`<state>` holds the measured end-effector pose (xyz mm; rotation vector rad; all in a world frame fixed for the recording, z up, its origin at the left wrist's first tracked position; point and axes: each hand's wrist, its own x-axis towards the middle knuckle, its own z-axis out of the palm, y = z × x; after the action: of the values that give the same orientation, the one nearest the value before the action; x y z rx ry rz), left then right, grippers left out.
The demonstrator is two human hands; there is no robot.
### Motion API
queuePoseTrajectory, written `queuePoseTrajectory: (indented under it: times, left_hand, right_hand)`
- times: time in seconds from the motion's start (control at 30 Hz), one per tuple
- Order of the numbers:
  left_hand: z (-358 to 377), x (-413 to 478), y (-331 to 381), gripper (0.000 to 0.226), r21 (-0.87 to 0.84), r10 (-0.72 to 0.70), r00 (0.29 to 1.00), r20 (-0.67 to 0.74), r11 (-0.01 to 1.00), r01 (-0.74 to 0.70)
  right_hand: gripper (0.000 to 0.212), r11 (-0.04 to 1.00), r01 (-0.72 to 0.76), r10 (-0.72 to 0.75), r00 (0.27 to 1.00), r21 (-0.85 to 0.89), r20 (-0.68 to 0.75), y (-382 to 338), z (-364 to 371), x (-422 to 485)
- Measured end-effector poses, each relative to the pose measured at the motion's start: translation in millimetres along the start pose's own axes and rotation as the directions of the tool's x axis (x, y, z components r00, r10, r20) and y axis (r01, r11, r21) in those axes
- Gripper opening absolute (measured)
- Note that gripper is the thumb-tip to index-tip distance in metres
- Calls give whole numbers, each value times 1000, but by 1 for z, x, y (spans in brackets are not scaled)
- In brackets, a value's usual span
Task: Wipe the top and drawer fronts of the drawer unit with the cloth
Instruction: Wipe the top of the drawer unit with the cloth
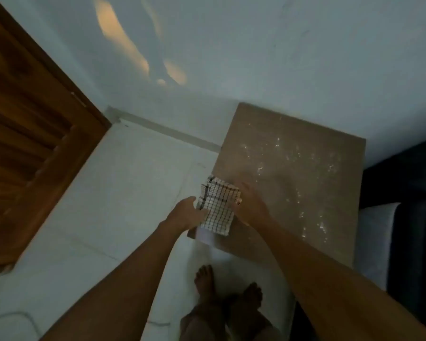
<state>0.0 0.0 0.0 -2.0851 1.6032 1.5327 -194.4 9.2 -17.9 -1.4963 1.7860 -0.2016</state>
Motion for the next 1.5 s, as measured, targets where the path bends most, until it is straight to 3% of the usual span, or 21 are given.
queuePoseTrajectory:
  times: [0.07, 0.2, 0.37, 0.53, 0.67, 0.73, 0.8, 0.83, 0.9, 0.97, 1.0, 1.07, 1.2, 1.27, 1.37, 1.43, 1.5]
  left_hand:
    - [6, 13, -7, 68, 2, -8, 1000, -23, 1000, 8]
    - [21, 27, -14, 19, 0, 79, 992, -102, 997, -79]
    - [33, 40, -26, 34, -51, 99, 982, -161, 993, -109]
    - [24, 45, -26, 19, -137, 101, 981, -165, 983, -124]
    - [4, 44, -20, 29, -246, 115, 975, -192, 956, -161]
    - [-6, 44, -11, 39, -314, 91, 980, -178, 938, -144]
    - [-17, 42, 2, 52, -482, -17, 998, -55, 876, -11]
    - [-22, 40, 10, 57, -586, -38, 998, 53, 808, 62]
    - [-30, 34, 24, 52, -793, 69, 961, 267, 583, 178]
    - [-35, 30, 35, 43, -898, 231, 916, 330, 377, 228]
    - [-37, 28, 41, 42, -921, 285, 906, 313, 323, 216]
    - [-40, 28, 51, 40, -948, 321, 919, 229, 286, 136]
    - [-45, 26, 62, 33, -938, 314, 937, 151, 345, 35]
    - [-47, 24, 65, 35, -919, 344, 923, 170, 394, 22]
    - [-47, 19, 71, 44, -900, 409, 887, 215, 436, 18]
    - [-46, 14, 76, 49, -904, 435, 873, 223, 426, 19]
    - [-47, 10, 81, 53, -910, 448, 865, 225, 413, 23]
  right_hand:
    - [69, 994, -35, 32, 999, -99, -32, -3, 11, 10]
    - [76, 979, -106, 94, 993, -175, -77, 2, 34, 19]
    - [21, 990, -51, 48, 998, -131, -28, -1, 41, 25]
    - [22, 986, -60, 52, 997, 157, 59, -15, 33, 20]
    - [24, 918, -42, -5, 993, 394, 115, -30, 11, 12]
    - [24, 836, -75, 27, 995, 544, 95, -36, -2, 8]
    - [24, 664, -135, 74, 991, 735, 115, -43, -15, 6]
    - [25, 563, -161, 90, 987, 811, 134, -45, -21, 6]
    - [30, 388, -187, 93, 982, 902, 163, -51, -32, 6]
    - [37, 297, -195, 81, 981, 935, 179, -55, -39, 5]
    - [39, 282, -196, 81, 980, 939, 181, -57, -42, 4]
    - [41, 265, -189, 104, 981, 946, 166, -58, -49, 1]
    - [39, 175, -103, 225, 972, 979, 62, -53, -63, -2]
    - [42, 218, -81, 298, 955, 973, 13, -49, -66, -1]
    - [41, 434, -125, 304, 953, 892, -15, -49, -66, -2]
    - [36, 533, -175, 241, 969, 828, 49, -51, -66, -5]
    - [39, 565, -208, 174, 976, 799, 131, -53, -68, -10]
